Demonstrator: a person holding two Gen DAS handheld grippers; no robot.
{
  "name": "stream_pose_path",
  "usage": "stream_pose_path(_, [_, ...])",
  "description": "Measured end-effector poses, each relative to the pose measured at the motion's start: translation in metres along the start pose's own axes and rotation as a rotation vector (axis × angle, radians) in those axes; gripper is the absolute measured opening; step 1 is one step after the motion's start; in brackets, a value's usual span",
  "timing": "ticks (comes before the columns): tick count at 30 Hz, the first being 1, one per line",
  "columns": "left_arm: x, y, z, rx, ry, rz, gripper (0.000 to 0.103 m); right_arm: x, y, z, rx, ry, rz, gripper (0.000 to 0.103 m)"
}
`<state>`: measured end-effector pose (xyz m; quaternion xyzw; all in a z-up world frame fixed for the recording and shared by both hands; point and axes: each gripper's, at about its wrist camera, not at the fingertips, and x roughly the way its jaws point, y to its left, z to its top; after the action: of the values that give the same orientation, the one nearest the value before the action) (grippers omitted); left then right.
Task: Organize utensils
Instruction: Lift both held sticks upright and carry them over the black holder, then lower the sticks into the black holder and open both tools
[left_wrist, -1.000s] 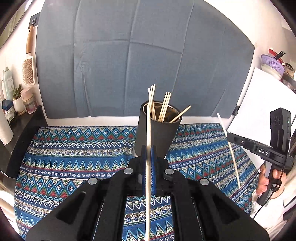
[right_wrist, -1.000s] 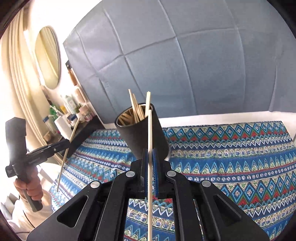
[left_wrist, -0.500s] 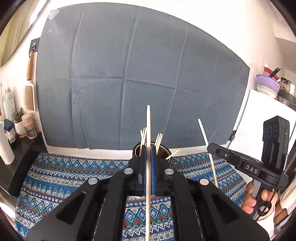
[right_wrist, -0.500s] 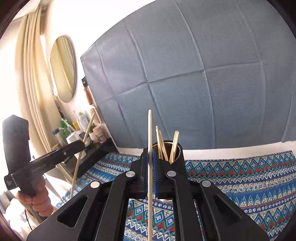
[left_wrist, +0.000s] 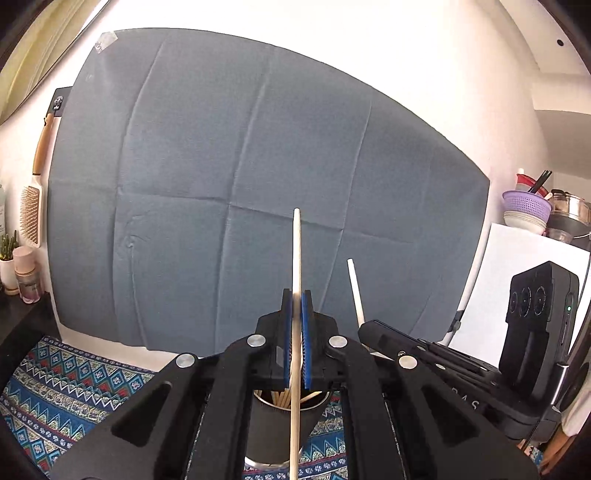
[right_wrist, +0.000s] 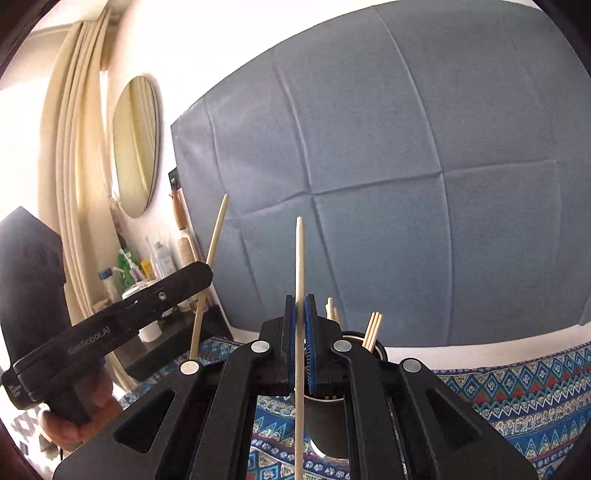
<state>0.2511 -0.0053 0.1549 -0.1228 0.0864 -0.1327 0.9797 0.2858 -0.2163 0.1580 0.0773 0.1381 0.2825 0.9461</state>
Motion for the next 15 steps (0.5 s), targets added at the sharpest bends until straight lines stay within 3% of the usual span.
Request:
stream_pose_path(9, [0.012, -0.013, -0.009, 0.066, -0.19, -0.031, 0.005, -0.004, 0.022, 0.01, -0.1, -0.209, -0.094, 0.005])
stream_pose_path(15, [0.021, -0.007, -0.021, 0.057, -0.327, -0.019, 0.005, 0.009, 0.014, 0.008, -0.123, -0.326, -0.063, 0.005])
